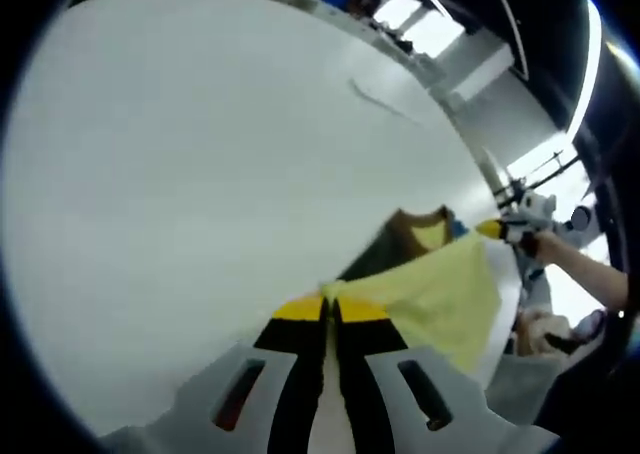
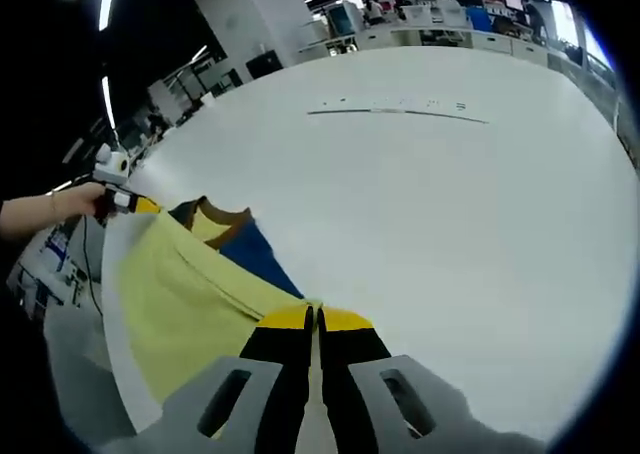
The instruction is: Fold the garment on the visible template until the final outline fits inside the template.
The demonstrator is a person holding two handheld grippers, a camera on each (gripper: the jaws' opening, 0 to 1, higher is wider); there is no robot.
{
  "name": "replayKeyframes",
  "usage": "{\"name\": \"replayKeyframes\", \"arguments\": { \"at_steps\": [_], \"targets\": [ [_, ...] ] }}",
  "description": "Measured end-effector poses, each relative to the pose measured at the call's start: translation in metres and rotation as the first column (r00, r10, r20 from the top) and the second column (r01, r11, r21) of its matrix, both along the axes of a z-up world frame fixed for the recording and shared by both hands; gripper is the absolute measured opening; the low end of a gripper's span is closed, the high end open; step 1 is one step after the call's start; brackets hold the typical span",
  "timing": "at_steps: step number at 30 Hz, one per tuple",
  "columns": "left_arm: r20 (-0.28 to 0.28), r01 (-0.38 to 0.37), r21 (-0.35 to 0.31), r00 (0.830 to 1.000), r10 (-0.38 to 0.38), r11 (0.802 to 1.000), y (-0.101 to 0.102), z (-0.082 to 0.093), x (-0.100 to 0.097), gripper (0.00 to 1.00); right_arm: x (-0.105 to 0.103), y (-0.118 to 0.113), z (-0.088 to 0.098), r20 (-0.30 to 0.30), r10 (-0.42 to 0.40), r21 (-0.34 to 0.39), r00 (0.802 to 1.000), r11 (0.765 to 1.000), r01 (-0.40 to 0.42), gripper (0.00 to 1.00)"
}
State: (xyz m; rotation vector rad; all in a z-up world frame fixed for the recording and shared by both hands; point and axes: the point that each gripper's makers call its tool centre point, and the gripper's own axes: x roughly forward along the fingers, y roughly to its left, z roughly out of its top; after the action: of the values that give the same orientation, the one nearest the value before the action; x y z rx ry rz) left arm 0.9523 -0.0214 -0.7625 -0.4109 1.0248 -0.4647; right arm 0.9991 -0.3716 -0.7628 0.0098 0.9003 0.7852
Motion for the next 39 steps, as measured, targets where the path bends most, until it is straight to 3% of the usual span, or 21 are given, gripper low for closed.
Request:
{"name": "replayKeyframes", "arguments": {
  "at_steps": [10,13,21,29,36,39],
  "targets": [
    [-0.005,0.01,0.017,1.0,-0.01,1.0,0.001,-0.002,0.003,0.0,0.007,0.0,0.0,0.028,0.001,-0.018,1.0,1.0,-0.001,0.03],
    [0.002,0.009,0.026,1.0,-0.009,1.0,0.002,-0.001,0.006,0.0,0.018,-0.009,0.003,0.095,-0.008,-0.057,0.995,0.998,0.013,0.01],
    [0.086,-0.019,0.079,0.996,0.012,0.997,0.014,0.016,0.018,0.0,0.03,-0.024,0.026,0.177,-0.043,-0.035,0.983,0.998,0.05,0.02],
    [0.164,0.029,0.107,0.985,-0.046,0.994,0.003,0.033,-0.001,0.03,0.004,-0.013,0.044,0.238,0.01,-0.032,0.971,0.999,-0.003,0.05],
    [0.18,0.075,0.146,0.979,-0.101,0.987,-0.015,0.027,-0.034,0.13,-0.03,0.007,0.041,0.225,0.025,-0.006,0.974,1.0,-0.024,0.15],
    [0.194,0.084,0.164,0.974,-0.115,0.983,-0.021,0.024,-0.044,0.19,-0.042,0.013,0.038,0.218,0.021,0.004,0.976,1.0,-0.022,0.15]
  ]
}}
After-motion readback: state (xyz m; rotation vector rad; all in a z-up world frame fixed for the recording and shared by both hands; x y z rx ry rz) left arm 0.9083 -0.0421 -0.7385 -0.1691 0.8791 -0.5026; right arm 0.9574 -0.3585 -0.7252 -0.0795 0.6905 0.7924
